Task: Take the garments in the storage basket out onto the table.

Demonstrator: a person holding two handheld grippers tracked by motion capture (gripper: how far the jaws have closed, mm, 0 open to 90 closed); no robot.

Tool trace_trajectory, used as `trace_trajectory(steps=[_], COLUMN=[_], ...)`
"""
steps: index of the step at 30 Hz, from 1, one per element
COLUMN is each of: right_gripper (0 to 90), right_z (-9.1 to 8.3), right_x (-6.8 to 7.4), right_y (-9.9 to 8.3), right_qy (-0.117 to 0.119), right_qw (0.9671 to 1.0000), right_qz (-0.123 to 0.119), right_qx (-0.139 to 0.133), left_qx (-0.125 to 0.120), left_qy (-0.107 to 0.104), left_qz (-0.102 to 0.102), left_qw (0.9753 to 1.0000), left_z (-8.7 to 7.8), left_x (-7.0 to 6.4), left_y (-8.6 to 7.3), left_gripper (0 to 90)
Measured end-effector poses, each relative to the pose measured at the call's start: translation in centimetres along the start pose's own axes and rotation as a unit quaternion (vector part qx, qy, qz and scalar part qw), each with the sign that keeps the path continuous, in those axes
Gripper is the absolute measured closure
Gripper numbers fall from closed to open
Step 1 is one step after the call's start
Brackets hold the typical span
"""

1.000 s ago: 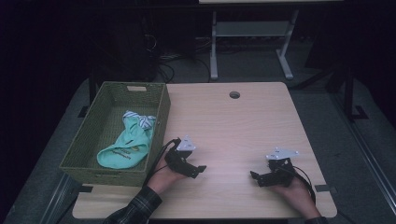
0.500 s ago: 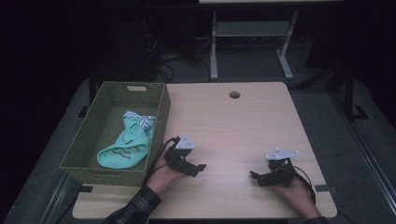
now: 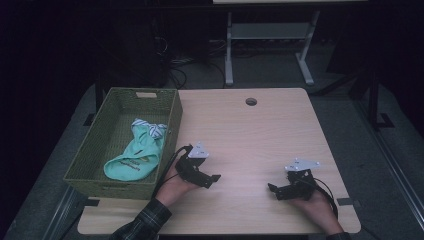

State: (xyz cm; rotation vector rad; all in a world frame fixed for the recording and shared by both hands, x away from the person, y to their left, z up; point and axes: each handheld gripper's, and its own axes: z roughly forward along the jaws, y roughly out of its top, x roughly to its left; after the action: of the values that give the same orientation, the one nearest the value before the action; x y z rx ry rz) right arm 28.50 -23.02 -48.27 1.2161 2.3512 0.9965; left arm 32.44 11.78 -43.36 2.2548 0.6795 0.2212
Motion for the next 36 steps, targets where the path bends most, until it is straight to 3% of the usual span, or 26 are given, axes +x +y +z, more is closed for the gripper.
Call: trace_trajectory(steps=[36], right_gripper=[2.6], right_z=[0.0], right_x=[0.0], right_y=[0.0], right_qy=[0.000], right_qw=[1.0000], right_qz=[-0.001], right_qx=[-0.001], left_qx=[-0.001], left_qy=[0.002], left_qz=[0.012], left_qw=[0.9999], left_z=[-1.6], left_x=[-0.1], left_y=[1.8], left_gripper=[13.6])
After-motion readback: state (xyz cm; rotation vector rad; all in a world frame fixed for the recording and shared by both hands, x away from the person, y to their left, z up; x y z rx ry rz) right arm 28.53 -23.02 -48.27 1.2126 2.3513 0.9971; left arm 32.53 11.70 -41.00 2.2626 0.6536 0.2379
